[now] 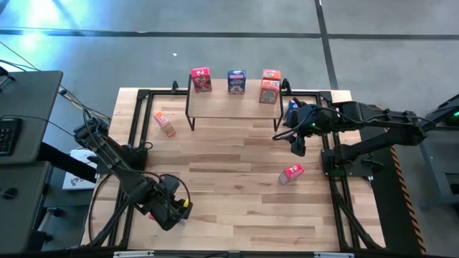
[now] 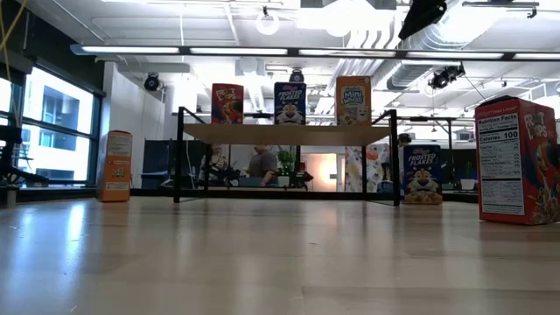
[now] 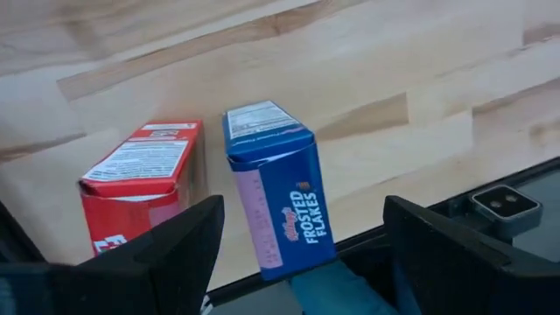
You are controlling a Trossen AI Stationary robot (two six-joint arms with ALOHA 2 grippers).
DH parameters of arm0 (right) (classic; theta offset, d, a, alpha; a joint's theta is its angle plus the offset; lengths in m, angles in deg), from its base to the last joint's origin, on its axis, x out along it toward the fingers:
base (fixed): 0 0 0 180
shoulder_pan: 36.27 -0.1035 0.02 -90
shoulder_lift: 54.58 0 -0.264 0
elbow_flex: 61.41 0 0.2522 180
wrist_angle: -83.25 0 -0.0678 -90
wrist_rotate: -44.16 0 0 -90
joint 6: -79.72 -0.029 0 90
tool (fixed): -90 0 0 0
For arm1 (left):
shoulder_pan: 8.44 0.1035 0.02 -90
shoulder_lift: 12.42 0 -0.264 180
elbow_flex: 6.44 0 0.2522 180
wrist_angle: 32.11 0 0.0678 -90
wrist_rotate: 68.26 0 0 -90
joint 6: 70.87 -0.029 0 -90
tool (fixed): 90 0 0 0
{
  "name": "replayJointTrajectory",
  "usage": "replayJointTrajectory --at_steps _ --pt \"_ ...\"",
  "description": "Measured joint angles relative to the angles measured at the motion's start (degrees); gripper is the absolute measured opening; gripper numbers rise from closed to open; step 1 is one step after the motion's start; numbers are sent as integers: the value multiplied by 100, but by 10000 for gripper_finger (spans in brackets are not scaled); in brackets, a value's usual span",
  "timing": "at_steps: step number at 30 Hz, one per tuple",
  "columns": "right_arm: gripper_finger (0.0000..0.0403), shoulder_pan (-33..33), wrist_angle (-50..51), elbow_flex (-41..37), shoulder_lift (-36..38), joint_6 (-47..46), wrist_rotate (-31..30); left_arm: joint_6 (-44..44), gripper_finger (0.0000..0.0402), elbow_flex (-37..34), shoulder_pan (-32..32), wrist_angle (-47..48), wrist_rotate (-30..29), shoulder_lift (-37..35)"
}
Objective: Stack cereal on shelf
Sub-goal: Put the bottom blue cereal box on the shelf
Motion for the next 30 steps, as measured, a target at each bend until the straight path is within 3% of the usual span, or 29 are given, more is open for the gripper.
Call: replayJointTrajectory --at_steps 22,30 --pt "232 0 -2 0 0 -1 -2 60 303 -2 2 -26 316 706" --pt "232 0 -3 0 0 -1 -2 59 241 -2 3 -31 339 727"
